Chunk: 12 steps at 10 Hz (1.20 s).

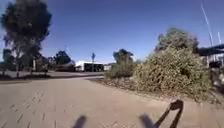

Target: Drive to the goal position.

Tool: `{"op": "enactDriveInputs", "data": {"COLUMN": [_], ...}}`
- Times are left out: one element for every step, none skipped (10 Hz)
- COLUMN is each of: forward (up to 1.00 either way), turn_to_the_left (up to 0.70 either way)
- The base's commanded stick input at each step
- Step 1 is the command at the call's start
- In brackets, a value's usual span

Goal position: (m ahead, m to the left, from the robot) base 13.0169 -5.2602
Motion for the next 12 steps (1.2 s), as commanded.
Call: {"op": "enactDriveInputs", "data": {"forward": [1.0,1.0,1.0,1.0,1.0,1.0,1.0,1.0,1.0,1.0,1.0,1.0], "turn_to_the_left": [0.27,0.27,0.27,0.27,0.27,0.27,0.27,0.27,0.27,0.27,0.27,0.27]}}
